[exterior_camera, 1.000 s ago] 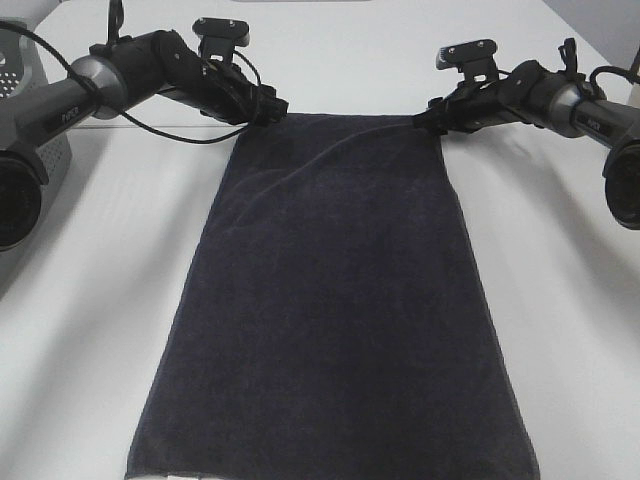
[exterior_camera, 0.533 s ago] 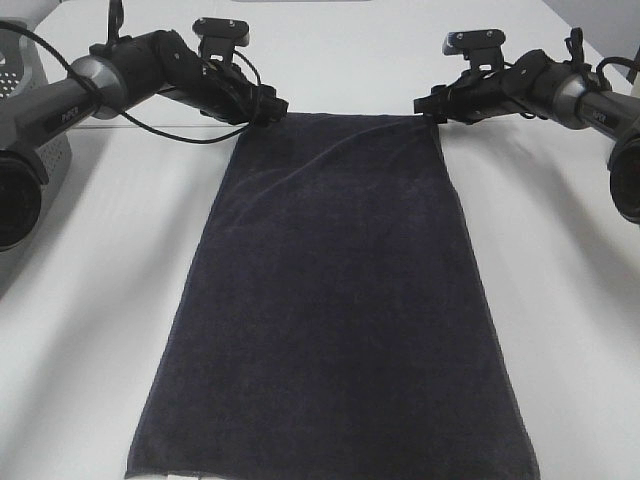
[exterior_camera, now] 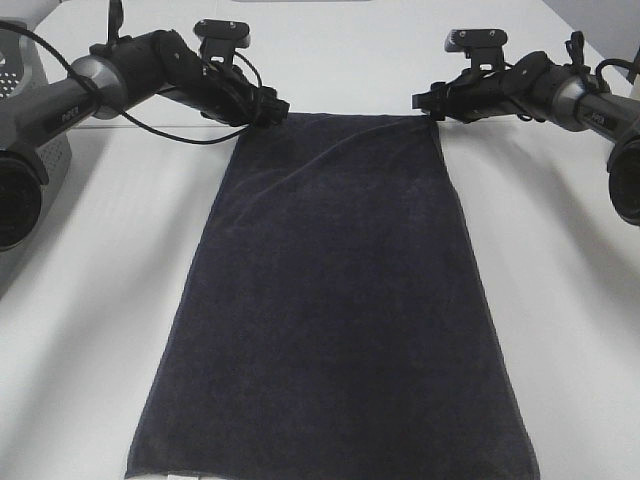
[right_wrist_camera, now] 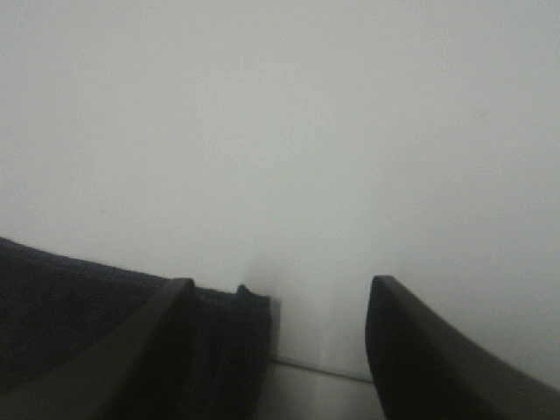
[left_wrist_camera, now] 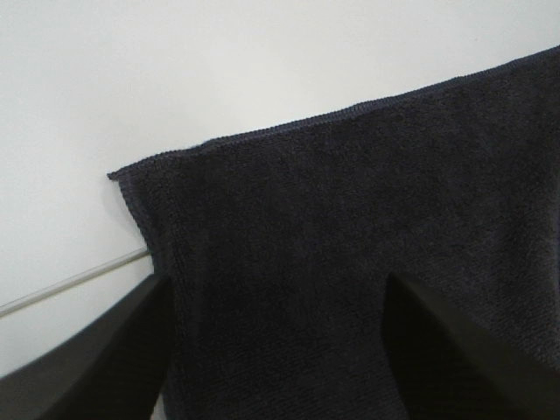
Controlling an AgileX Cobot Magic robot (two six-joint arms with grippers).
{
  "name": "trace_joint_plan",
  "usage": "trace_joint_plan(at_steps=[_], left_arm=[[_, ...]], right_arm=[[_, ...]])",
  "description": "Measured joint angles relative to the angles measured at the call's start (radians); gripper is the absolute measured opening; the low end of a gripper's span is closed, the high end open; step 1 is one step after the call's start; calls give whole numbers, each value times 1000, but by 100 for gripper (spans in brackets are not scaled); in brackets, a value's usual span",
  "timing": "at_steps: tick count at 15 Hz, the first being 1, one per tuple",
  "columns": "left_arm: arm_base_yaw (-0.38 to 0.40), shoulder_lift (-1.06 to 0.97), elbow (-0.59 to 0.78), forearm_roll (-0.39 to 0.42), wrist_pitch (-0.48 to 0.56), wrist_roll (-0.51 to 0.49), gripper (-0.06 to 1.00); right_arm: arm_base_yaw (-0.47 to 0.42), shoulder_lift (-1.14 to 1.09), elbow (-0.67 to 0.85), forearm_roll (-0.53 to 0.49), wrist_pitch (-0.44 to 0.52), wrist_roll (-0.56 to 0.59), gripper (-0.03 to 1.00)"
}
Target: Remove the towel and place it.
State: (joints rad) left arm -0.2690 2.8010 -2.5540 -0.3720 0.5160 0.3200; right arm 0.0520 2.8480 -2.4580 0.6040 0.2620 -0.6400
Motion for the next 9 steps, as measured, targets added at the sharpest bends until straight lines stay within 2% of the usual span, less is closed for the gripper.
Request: trace_joint_plan(at_steps=[9], left_arm=[[0,0,0,-2,4,0,64]], right_arm=[[-11,27,0,-31,-14,-42,57]])
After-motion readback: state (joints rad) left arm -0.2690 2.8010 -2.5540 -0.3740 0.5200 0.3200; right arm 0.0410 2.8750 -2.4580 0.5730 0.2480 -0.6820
